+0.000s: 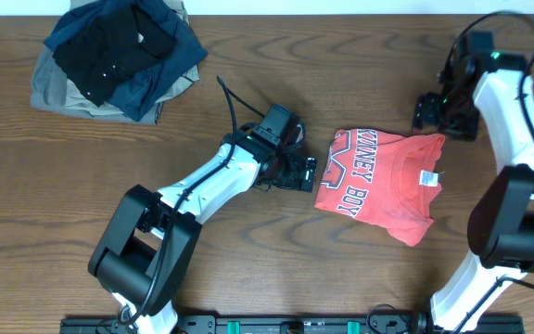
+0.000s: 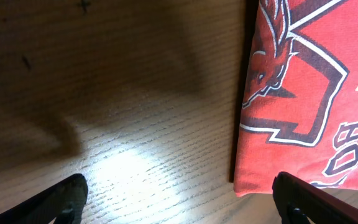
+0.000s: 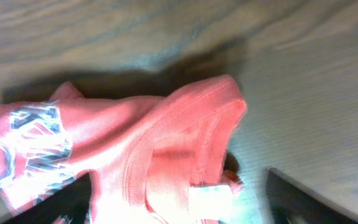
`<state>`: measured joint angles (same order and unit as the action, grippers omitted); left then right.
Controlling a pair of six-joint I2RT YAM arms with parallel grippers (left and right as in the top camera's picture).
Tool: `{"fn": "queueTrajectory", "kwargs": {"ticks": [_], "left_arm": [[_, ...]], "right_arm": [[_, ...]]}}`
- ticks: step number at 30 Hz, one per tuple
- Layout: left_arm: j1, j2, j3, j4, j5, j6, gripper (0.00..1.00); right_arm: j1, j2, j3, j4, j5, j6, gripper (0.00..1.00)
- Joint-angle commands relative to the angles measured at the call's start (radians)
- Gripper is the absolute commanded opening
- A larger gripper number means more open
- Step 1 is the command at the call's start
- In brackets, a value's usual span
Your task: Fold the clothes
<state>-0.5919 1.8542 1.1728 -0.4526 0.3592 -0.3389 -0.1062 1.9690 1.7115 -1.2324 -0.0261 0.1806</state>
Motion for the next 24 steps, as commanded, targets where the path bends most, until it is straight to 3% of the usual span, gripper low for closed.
{"fn": "queueTrajectory", "kwargs": {"ticks": [1,4,7,14,24], "left_arm": [[0.001,-0.024,-0.004,-0.002,-0.013,0.013,1.00],[0.001,-0.024,-0.004,0.019,-0.003,0.018,0.98],[0.001,-0.024,-0.004,0.089,0.112,0.089,0.98],[0.001,0.006,-0.004,0.240,0.232,0.148,0.98],[-0.001,0.119,-0.004,0.373,0.351,0.113,0.98]], "right_arm": [[-0.006,-0.028,0.058,-0.065,0.015,0.006,0.99],[-0.006,-0.026,0.050,-0.112,-0.014,0.019,0.99],[0.001,-0.026,0.019,-0.104,-0.046,0.033,0.99],[-0.033,-0.026,0.002,0.020,-0.037,0.065,0.99],[-0.125,-0.026,0.001,0.010,-0.034,0.081,0.99]]}}
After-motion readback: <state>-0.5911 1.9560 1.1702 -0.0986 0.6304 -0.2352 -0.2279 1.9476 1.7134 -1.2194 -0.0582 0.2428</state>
